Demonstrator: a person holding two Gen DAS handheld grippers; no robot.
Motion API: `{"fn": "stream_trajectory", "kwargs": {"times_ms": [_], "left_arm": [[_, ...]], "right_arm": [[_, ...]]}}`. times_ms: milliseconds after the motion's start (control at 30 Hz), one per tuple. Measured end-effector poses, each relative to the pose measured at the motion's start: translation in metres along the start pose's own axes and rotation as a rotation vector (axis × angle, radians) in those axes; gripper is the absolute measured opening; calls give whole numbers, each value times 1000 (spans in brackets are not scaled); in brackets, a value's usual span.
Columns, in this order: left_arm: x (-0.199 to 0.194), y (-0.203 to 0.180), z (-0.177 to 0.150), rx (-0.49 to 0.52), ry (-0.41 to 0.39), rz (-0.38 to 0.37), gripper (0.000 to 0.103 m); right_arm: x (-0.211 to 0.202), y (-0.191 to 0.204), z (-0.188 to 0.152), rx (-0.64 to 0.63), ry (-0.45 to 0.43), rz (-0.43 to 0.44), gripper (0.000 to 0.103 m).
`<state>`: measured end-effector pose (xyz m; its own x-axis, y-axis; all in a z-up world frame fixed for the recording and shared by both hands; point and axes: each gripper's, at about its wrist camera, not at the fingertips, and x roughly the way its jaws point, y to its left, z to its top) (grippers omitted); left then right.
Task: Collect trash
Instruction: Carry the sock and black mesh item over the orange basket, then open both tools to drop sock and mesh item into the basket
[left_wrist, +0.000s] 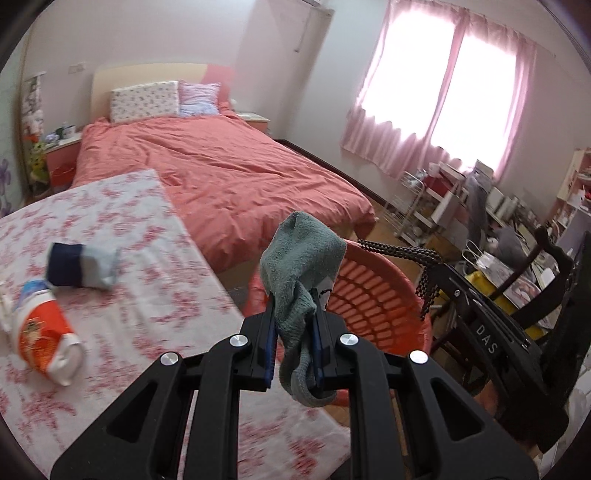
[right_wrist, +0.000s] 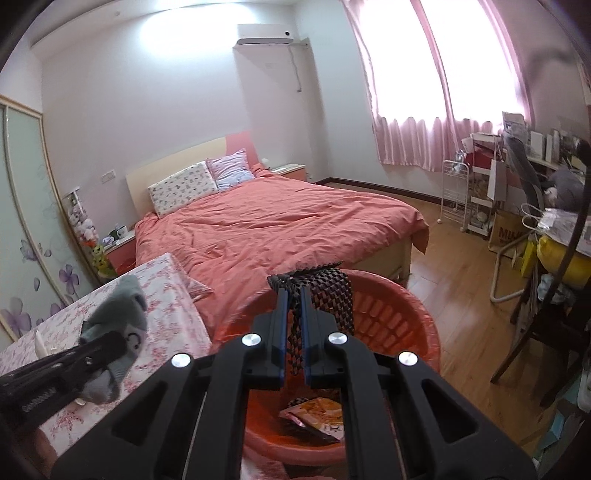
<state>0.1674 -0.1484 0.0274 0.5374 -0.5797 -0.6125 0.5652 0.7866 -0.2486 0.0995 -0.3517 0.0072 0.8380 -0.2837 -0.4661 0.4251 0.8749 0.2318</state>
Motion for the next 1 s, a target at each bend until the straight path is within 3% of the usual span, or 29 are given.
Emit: {"fn": "stream_trajectory", "kwargs": {"times_ms": [600,667,733,800,1000], "left_arm": [[56,-48,1,59,79,-65,15],[62,-49,-1,60,91,-54,23],[67,-48,-3,63,103,-38,41],[70,-45,-6,62,114,-23,43],[63,-28,-12,42,120,36,51]], "right_arm": [[26,-44,6,67,9,11,10],[29,-47,7,83,15,31,14],[33,-50,8,95,18,40,17],[33,-53,8,98,16,36,31],[28,-51,3,76,19,0,44]]}}
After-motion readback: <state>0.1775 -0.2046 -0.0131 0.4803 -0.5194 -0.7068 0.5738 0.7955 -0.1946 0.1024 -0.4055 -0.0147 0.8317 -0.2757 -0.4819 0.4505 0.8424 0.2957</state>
